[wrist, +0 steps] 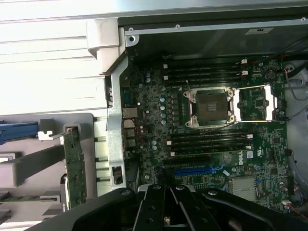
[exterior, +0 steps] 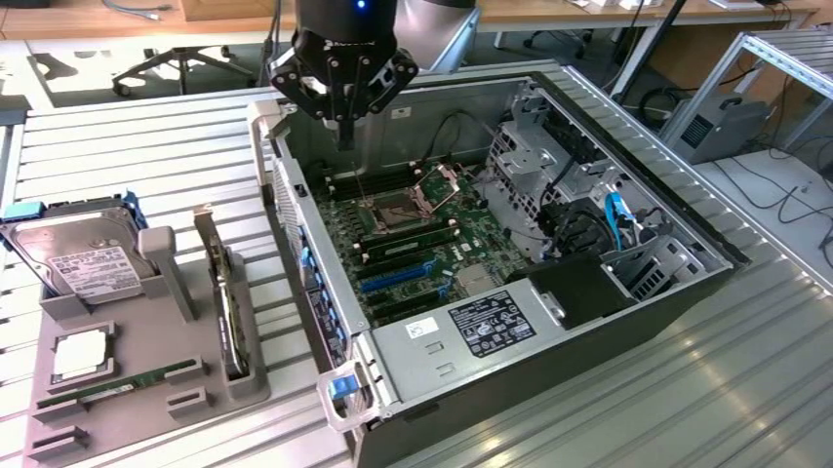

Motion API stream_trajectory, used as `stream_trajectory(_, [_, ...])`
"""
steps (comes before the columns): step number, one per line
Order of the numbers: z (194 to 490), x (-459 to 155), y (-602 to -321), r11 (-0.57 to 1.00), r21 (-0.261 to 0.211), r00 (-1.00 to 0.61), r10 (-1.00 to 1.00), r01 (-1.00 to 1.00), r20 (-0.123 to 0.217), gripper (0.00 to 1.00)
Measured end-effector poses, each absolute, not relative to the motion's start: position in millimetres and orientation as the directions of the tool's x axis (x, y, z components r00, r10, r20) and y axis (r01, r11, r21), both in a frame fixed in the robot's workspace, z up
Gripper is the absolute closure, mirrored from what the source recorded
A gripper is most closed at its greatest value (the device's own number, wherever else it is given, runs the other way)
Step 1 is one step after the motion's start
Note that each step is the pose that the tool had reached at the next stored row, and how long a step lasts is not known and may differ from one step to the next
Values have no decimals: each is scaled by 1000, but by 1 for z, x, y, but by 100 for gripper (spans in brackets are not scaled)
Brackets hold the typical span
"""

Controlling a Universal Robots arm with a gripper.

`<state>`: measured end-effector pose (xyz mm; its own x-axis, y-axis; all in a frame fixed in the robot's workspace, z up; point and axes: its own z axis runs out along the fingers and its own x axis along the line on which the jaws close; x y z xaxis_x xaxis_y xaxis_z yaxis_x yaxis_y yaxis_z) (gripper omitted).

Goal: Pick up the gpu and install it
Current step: 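Reach for the gpu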

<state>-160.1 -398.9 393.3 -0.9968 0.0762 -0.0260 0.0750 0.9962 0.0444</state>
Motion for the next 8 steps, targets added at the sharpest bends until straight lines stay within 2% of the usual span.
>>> stream_trajectory(8, [393, -162, -399, 996, 44, -997, 76, 75, -26, 89])
